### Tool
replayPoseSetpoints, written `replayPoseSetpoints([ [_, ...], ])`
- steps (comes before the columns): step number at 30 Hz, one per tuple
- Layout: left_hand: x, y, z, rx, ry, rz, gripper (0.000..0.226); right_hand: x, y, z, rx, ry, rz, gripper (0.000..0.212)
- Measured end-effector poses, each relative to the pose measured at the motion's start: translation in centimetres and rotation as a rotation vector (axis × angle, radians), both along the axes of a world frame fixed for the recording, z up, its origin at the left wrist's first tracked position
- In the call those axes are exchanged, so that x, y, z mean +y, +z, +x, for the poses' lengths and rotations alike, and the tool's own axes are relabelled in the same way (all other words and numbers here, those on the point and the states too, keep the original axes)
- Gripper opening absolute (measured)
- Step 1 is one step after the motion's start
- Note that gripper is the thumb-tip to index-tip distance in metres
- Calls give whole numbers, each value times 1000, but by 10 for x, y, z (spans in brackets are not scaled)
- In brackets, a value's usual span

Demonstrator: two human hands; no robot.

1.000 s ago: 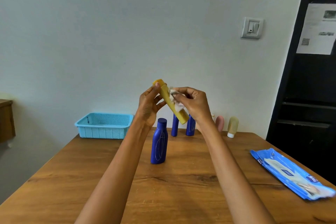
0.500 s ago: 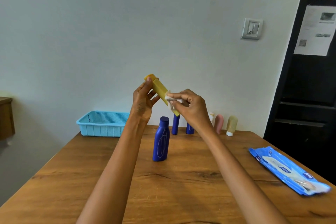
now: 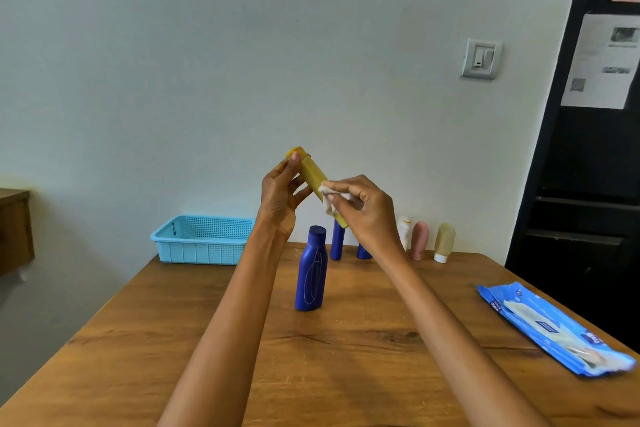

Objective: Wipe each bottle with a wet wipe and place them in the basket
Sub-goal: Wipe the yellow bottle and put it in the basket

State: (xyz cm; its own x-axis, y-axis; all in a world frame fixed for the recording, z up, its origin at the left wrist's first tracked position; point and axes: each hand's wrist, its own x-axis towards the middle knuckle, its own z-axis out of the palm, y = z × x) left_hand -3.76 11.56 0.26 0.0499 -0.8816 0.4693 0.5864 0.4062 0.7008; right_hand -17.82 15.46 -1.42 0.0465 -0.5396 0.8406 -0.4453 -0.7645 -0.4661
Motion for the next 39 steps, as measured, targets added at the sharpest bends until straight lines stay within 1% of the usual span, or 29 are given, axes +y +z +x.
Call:
replayPoseSetpoints([
  [2,-3,-1,4,16,8,13,57,-1,-8,-9,-19,15,74,22],
  [5,-4,-3,6,29,-12,20,35,-8,-13,-24,-141,-7,203,19],
  [7,-5,-3,5,25,-30,4,28,-14,-11,-27,-178,-39,226,19],
  [9,-4,-2,3,10,-46,-17,31,-17,-5,-22,-150,-70,197,19],
  [12,-1,-3,-4,-74,-69,-44,40,-22,13,-6,-115,-96,136,20],
  [14,-1,-5,-9,-115,-86,-42,36,-22,25,6,-117,-102,86,19],
  [17,-4,-8,-10,-124,-95,-32,24,-18,32,17,-110,-89,5,18],
  [18,-4,-8,-10,-131,-88,-33,25,-16,32,20,-97,-84,-20,18],
  [22,-4,-8,-6,-98,-51,-10,47,-6,21,16,35,-60,-68,18],
  [24,-5,-8,-5,-84,-43,2,45,-4,15,10,78,-60,-49,18],
  [28,-4,-10,-9,-151,-106,-10,28,-9,16,4,-95,-112,29,15],
  [30,-3,-12,-12,-206,-152,-27,31,-16,23,4,-148,-138,68,19],
  [32,-2,-13,-14,-248,-178,-45,27,-22,31,3,-160,-154,107,21],
  [35,-1,-11,-15,-247,-181,-52,24,-25,39,6,-168,-179,108,21],
  [37,0,-9,-14,-227,-159,-49,28,-20,39,11,-150,-187,68,21],
  [39,0,-8,-12,-201,-130,-39,38,-13,35,17,-90,-167,3,21],
])
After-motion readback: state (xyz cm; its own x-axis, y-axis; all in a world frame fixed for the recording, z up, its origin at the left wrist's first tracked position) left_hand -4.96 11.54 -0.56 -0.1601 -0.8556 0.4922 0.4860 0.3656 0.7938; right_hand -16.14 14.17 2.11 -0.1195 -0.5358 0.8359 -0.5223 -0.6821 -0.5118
